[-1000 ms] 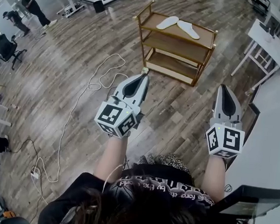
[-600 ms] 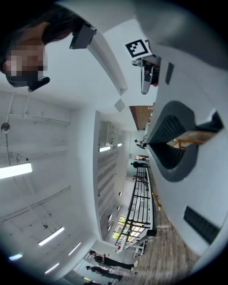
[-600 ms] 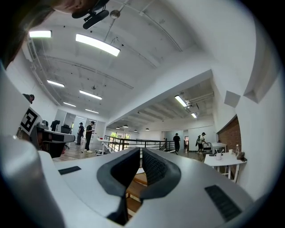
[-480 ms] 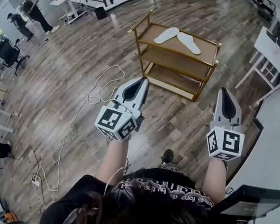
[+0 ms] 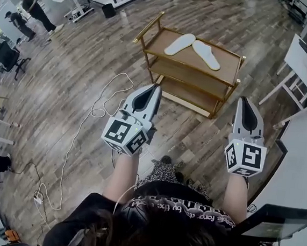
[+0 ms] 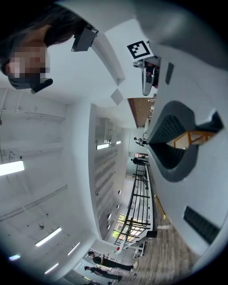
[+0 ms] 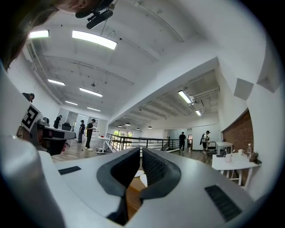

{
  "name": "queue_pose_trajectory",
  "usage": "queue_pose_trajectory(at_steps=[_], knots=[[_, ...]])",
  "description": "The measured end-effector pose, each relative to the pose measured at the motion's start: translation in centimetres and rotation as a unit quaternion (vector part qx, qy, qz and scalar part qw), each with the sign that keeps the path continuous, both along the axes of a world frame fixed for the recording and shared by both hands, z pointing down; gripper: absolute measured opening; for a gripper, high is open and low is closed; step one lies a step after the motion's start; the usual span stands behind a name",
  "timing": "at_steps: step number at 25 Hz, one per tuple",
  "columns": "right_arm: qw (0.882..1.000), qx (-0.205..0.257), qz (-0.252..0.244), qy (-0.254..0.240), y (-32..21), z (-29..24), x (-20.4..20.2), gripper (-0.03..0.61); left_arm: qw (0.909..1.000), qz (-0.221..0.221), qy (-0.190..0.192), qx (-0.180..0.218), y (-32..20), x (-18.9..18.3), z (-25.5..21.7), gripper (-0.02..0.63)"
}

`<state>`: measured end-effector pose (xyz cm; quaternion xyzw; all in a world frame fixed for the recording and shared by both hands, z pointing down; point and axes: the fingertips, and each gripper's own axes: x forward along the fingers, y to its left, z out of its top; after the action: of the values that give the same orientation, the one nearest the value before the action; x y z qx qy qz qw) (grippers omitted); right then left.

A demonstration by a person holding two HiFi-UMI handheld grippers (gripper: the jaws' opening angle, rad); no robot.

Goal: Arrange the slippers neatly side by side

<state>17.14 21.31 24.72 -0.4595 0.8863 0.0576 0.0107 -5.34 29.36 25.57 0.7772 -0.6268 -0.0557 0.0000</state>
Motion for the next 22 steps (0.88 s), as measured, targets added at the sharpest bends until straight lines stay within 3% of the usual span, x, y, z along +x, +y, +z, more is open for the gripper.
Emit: queue_pose_trajectory(at_steps=[12, 22], knots=[[0.998, -0.001, 0.058, 0.000, -15.3, 0.5, -6.1, 0.003, 0.9992, 0.039, 0.001, -0.009, -16.8, -7.6, 1.0, 0.002], [0.998, -0.009, 0.068, 0.001, -23.8, 1.3, -8.7, 0.003, 0.9975, 0.064, 0.016, -0.026, -26.6, -9.7, 2.7, 0.002]])
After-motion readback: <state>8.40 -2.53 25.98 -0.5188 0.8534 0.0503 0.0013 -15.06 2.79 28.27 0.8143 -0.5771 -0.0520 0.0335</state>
